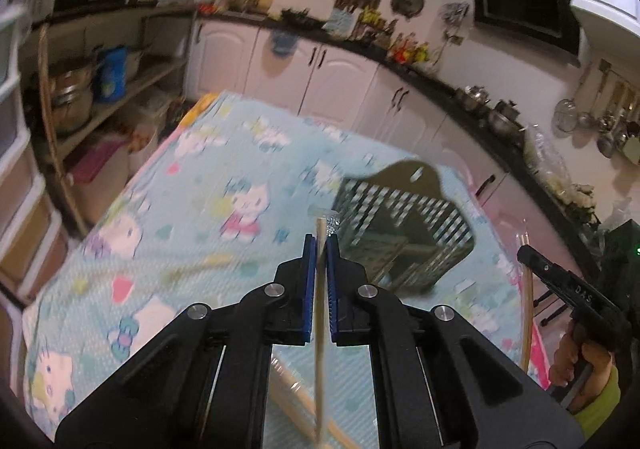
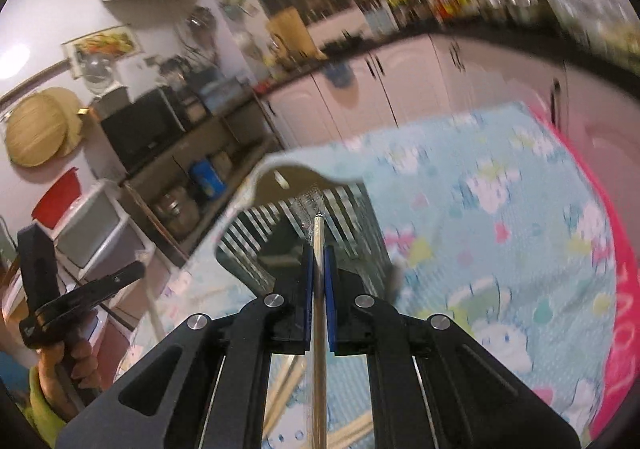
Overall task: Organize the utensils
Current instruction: 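Lift the chopsticks with both tools and carry them above the green holder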
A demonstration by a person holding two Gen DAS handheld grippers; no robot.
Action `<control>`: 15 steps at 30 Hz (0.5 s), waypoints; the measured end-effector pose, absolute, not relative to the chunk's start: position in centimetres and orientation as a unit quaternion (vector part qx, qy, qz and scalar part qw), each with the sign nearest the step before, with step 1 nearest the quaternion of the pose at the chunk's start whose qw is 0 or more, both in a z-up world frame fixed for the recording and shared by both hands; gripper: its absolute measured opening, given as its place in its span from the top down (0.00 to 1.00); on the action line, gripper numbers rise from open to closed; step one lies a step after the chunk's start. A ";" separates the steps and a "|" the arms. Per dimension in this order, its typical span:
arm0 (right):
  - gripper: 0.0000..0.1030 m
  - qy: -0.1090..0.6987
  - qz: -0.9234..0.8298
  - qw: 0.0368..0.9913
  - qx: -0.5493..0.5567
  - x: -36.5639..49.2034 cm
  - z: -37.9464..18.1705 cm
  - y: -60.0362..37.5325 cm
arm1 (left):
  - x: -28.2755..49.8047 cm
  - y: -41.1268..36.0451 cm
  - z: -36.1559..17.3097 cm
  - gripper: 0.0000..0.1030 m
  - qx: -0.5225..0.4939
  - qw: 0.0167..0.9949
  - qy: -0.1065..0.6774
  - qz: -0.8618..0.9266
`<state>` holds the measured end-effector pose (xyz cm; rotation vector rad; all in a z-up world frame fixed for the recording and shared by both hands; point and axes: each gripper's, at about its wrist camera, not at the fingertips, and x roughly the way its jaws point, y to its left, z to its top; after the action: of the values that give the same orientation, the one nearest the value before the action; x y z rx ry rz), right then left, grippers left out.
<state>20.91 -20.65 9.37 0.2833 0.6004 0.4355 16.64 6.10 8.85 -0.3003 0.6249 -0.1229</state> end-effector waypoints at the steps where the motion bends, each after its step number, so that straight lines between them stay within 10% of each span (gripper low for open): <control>1: 0.95 0.281 0.212 0.927 0.132 21.1 9.8 -20.7 | 16.8 5.8 9.2 0.99 -0.146 0.940 0.302 -0.063; 15: 0.95 0.116 0.176 0.971 0.108 24.8 16.0 -19.8 | 19.4 2.7 16.5 0.99 -0.122 0.958 0.237 -0.103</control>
<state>24.84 -19.84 16.03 0.2180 0.2352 0.3558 19.40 2.74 16.53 -0.2468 0.4815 -0.2099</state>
